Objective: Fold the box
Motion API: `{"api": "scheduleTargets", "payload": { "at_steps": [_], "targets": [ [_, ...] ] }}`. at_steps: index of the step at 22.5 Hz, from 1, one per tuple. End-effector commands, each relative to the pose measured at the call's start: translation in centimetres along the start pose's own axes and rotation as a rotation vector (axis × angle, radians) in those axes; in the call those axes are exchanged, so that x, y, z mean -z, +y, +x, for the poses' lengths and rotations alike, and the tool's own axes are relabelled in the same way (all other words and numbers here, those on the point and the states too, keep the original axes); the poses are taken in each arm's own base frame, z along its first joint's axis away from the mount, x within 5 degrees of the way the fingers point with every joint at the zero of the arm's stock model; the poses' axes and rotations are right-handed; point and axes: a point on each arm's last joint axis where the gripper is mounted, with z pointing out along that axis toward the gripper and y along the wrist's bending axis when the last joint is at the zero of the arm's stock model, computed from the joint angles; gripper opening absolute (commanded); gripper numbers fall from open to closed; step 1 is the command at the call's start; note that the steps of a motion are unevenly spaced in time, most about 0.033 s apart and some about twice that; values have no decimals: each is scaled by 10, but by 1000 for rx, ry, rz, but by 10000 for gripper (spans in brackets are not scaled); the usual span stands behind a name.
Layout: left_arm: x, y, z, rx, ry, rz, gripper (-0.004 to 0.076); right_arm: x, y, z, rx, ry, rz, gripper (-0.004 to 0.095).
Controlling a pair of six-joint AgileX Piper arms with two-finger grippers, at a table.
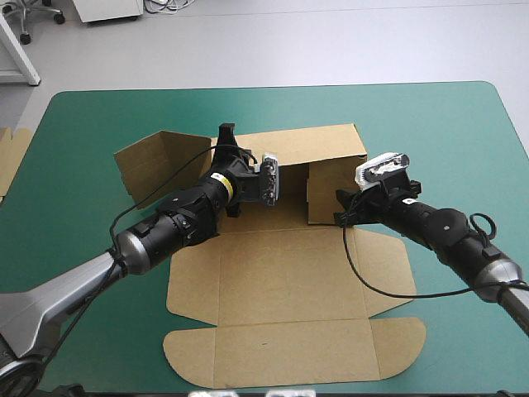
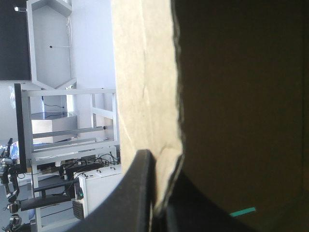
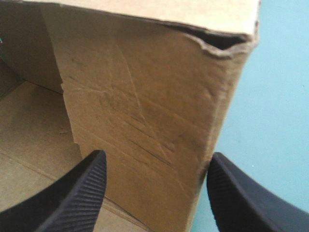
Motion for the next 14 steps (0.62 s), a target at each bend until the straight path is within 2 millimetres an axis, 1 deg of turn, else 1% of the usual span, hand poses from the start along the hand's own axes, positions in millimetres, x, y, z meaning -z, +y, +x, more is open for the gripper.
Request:
{"api": "scheduleTargets", "payload": {
  "at_steps": [1, 5, 9, 14],
  "targets": [
    [5, 3, -5, 68, -38, -1, -10, 13, 4, -23, -11, -90, -15, 616],
    [5, 3, -5, 56, -39, -6, -10, 16, 2, -40, -22, -142, 1, 561],
    [5, 4, -5, 47, -40, -10, -10, 0, 4, -45, -53, -89, -52, 490],
    [5, 4, -6, 41, -42, -13, -10, -3, 3, -48, -42, -42, -53, 431]
  ]
}}
